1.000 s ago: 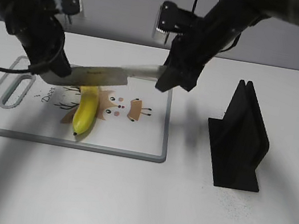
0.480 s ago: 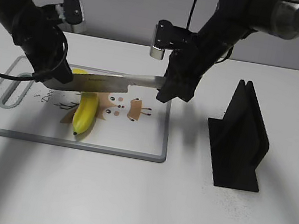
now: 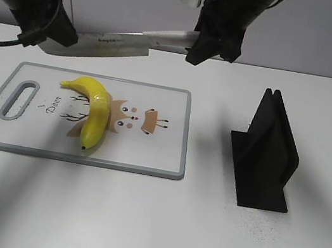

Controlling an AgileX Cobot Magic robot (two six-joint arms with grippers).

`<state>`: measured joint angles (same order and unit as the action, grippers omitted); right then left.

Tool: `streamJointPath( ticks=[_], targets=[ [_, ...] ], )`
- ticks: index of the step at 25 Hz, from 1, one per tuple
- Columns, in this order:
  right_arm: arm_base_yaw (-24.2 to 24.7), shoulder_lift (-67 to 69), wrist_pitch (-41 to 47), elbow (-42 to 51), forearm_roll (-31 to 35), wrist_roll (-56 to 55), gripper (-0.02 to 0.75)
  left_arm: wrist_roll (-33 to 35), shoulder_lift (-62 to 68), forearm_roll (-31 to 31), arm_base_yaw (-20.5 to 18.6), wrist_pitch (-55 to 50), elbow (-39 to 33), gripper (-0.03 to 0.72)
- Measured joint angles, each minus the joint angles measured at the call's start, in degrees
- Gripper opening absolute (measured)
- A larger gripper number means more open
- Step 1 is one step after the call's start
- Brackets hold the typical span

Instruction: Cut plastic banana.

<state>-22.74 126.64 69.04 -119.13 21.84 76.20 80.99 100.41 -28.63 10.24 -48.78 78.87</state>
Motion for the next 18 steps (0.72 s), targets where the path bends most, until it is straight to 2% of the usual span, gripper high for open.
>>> streamJointPath(
  ticks=[2, 4, 7, 9, 10, 15, 18],
  targets=[
    [0.0, -0.7, 0.2, 0.0, -0.2, 0.3, 0.167, -0.8, -0.7, -0.6, 0.0, 0.1, 0.0, 0.091],
    [0.0, -0.9, 0.3, 0.0, -0.9, 0.3, 0.167, -1.3, -1.1, -0.7, -0.2, 0.3, 0.0, 0.195],
    [0.2, -0.9, 0.5, 0.0, -2.0, 0.3, 0.167, -1.6, -1.4, -1.4, -0.2, 0.7, 0.0, 0.469],
    [0.2, -0.9, 0.6, 0.0, -2.0, 0.0, 0.167, -4.0, -2.2, -2.3, -0.2, 2.1, 0.0, 0.606],
    [0.2, -0.9, 0.6, 0.0, -2.0, -0.8, 0.167, -6.3, -2.5, -2.5, -0.2, 3.5, 0.0, 0.643],
    [0.1, -1.8, 0.6, 0.0, -2.7, -7.7, 0.167, -20.5, -5.4, -2.6, -2.2, 7.0, 0.0, 0.665],
    [0.1, -4.1, 0.7, 0.0, -4.0, -17.4, 0.167, -31.9, -8.0, -1.4, -4.6, 5.1, 0.1, 0.658]
  ],
)
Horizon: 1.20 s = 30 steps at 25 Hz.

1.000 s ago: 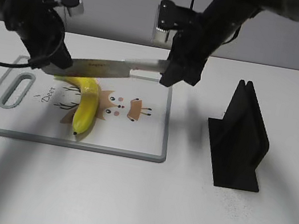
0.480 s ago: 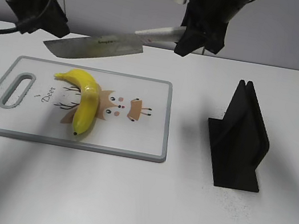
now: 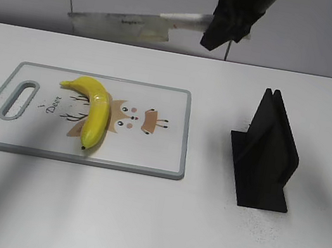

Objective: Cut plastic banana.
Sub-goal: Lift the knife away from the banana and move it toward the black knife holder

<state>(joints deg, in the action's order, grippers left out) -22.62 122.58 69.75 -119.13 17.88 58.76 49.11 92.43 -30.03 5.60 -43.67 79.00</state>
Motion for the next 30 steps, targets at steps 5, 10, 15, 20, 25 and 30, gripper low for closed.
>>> streamJointPath(
  ticks=[5, 10, 15, 20, 25, 30],
  targets=[
    [0.0, -4.1, 0.1, 0.0, -4.7, -14.8, 0.167, -14.1, -3.8, 1.9, -6.2, -8.6, 0.5, 0.624],
    [0.0, -8.2, 0.3, 0.5, -5.8, -29.5, 0.167, -20.3, -6.2, 5.5, -10.5, -21.1, 0.6, 0.601],
    [0.0, -14.1, 0.3, 8.2, -6.4, -35.9, 0.167, -26.9, -9.5, 14.0, -10.9, -25.4, -2.4, 0.589],
    [0.0, -21.6, 0.5, 19.1, -8.8, -43.2, 0.167, -27.8, -18.8, 14.5, -10.9, -23.1, -12.8, 0.589],
    [0.0, -29.4, -1.6, 28.7, -9.3, -49.6, 0.167, -27.9, -31.5, 14.7, -10.9, -19.2, -22.1, 0.589],
    [0.0, -37.6, -7.7, 39.1, -9.5, -54.2, 0.167, -27.9, -45.8, 16.6, -10.9, -20.1, -29.0, 0.589]
  ],
)
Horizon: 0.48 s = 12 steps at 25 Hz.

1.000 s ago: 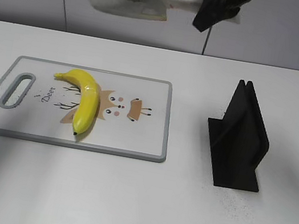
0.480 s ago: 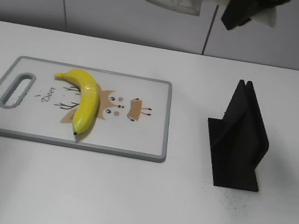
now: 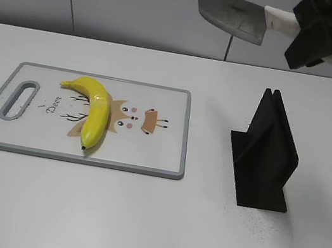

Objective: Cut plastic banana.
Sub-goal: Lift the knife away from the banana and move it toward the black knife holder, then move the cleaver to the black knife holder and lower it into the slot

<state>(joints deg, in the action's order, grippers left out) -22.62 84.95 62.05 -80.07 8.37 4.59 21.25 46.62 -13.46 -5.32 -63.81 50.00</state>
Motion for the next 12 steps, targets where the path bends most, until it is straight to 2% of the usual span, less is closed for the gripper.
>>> streamJointPath(
  ticks=[6, 12],
  targets=[
    [0.0, -8.9, -7.0, 11.4, -0.2, -5.0, 0.167, -3.6, -16.9, 0.8, 0.0, -2.6, -6.9, 0.586],
    [0.0, -15.9, -12.4, 21.2, -2.4, -10.7, 0.167, -4.5, -32.9, 1.3, 0.0, -2.7, -13.1, 0.581]
  ],
)
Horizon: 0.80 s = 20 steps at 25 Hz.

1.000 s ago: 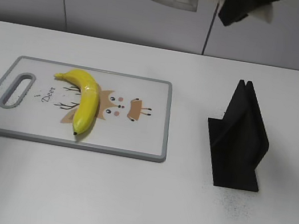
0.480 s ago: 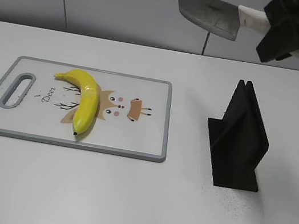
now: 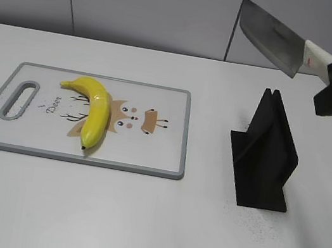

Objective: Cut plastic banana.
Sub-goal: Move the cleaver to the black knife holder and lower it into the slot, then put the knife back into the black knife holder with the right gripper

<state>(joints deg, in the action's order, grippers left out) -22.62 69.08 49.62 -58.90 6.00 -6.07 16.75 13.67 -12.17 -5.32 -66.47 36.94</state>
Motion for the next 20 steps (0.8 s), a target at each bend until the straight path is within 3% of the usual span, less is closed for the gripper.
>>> streamJointPath(
  ticks=[6, 20],
  targets=[
    [0.0, -5.7, -3.8, 7.8, -2.7, -6.1, 0.167, -0.2, -12.9, 0.1, 0.0, -2.8, -3.7, 0.581],
    [0.0, -7.3, -12.7, 19.1, -5.0, -14.4, 0.167, -4.5, -14.0, 1.3, 0.0, 3.5, -9.7, 0.555]
  ],
)
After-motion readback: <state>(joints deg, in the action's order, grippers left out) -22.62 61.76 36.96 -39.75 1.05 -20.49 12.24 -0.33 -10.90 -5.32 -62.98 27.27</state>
